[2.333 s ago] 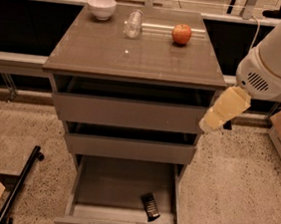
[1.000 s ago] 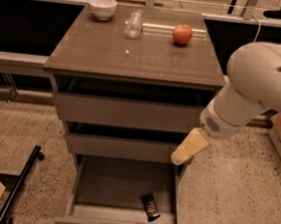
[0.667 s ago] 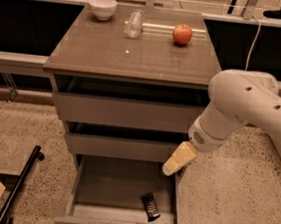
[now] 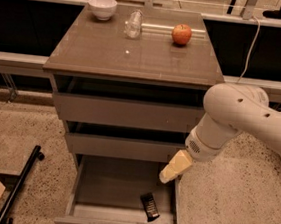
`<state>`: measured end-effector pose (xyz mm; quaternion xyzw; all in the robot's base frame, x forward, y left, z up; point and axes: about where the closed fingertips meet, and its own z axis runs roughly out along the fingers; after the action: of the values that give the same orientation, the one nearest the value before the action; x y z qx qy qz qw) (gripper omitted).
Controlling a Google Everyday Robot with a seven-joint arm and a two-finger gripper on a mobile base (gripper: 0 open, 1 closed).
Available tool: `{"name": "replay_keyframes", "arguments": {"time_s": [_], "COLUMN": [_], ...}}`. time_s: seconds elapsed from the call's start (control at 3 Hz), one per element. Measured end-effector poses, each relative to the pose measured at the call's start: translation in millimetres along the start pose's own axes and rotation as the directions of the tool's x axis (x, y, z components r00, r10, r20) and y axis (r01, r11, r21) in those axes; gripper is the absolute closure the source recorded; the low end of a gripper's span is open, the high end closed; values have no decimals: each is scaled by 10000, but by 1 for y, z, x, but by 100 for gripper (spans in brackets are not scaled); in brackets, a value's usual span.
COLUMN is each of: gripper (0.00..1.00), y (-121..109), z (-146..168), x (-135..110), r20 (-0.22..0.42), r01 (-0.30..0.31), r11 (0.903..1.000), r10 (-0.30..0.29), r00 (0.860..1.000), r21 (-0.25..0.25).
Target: Pick rxbar chocolate from bottom drawer and place on counter
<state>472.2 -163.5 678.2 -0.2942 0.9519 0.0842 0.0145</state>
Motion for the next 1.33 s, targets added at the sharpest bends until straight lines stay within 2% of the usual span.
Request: {"name": "replay_keyframes", "arguments": {"time_s": [0.33, 0.67, 1.0, 1.33], "gripper": [0, 0, 0, 0], "y": [2, -1, -1, 0], "z": [49, 110, 110, 124], "x": [17, 18, 18, 4], "r20": [-206, -357, -355, -155], "r01": [-1228, -1955, -1957, -2205], "r11": [9895, 9771, 9771, 9729], "r10": [1215, 1931, 1933, 2199], "r00": [9924, 9805, 9805, 9754], "r21": [-768, -840, -839, -700]}}
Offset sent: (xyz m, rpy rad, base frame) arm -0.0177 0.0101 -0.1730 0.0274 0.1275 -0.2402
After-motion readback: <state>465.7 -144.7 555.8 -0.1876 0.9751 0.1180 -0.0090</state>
